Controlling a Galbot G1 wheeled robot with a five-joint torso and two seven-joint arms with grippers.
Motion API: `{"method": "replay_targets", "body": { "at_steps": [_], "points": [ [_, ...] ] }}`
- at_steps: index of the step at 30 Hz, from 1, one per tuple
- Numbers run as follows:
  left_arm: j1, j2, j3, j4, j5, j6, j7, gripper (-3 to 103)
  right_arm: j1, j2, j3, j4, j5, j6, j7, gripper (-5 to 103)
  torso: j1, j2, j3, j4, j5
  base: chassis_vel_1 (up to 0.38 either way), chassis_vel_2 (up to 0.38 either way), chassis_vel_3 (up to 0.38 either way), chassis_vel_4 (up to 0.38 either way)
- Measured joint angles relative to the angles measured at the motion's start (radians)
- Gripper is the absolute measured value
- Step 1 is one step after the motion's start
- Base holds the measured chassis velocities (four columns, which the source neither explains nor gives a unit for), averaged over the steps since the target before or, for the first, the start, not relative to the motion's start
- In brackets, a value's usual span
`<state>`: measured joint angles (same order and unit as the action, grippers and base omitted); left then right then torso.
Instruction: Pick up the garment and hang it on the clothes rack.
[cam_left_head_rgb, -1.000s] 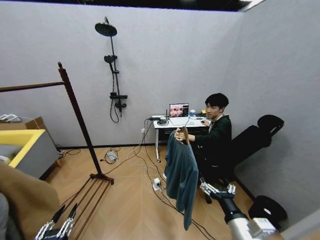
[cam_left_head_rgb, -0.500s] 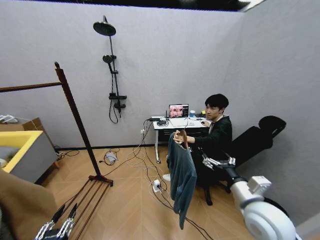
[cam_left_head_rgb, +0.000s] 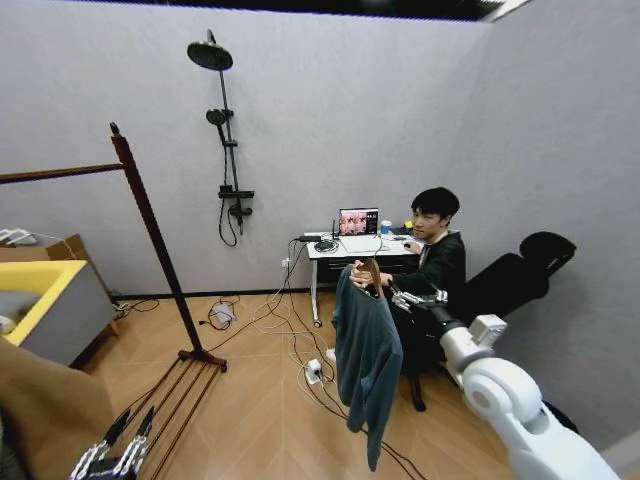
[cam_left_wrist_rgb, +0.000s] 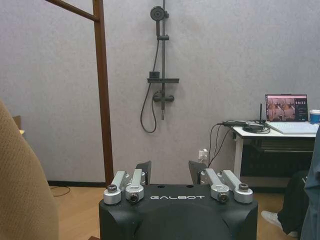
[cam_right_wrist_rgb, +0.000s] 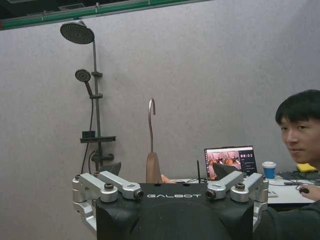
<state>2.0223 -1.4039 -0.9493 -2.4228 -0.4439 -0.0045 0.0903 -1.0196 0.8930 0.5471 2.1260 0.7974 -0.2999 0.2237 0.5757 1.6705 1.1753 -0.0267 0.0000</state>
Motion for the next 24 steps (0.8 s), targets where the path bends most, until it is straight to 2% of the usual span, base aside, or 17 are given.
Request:
{"method": "replay_targets", "body": {
  "at_steps": [10,20,22,23,24],
  "points": [
    [0.000,0.000,0.000,0.000,0.000,0.000,0.000,46,0.201,0.021,-0.180,-0.159,-0.022,-0.041,0.049,100,0.000,0.000,0.000,-0.0001,0.0000,0.000,0.000,0.000,0.000],
    [0.000,0.000,0.000,0.000,0.000,0.000,0.000,46,0.341,0.035,-0.289,-0.253,-0.061,-0.051,0.054,100,0.000,0.000,0.000,0.0000,-0.0002,0.000,0.000,0.000,0.000],
    [0.000,0.000,0.000,0.000,0.000,0.000,0.000,46,0.350,0.038,-0.299,-0.261,-0.063,-0.054,0.058,103,0.000,0.000,0.000,-0.0002,-0.0001,0.000,0.000,0.000,0.000],
    [0.000,0.000,0.000,0.000,0.000,0.000,0.000,46,0.355,0.041,-0.309,-0.269,-0.065,-0.057,0.061,94,0.000,0.000,0.000,-0.0002,-0.0001,0.000,0.000,0.000,0.000],
    [0.000,0.000,0.000,0.000,0.000,0.000,0.000,46,0.357,0.043,-0.313,-0.272,-0.067,-0.058,0.063,94,0.000,0.000,0.000,-0.0001,0.0000,0.000,0.000,0.000,0.000]
  ]
}}
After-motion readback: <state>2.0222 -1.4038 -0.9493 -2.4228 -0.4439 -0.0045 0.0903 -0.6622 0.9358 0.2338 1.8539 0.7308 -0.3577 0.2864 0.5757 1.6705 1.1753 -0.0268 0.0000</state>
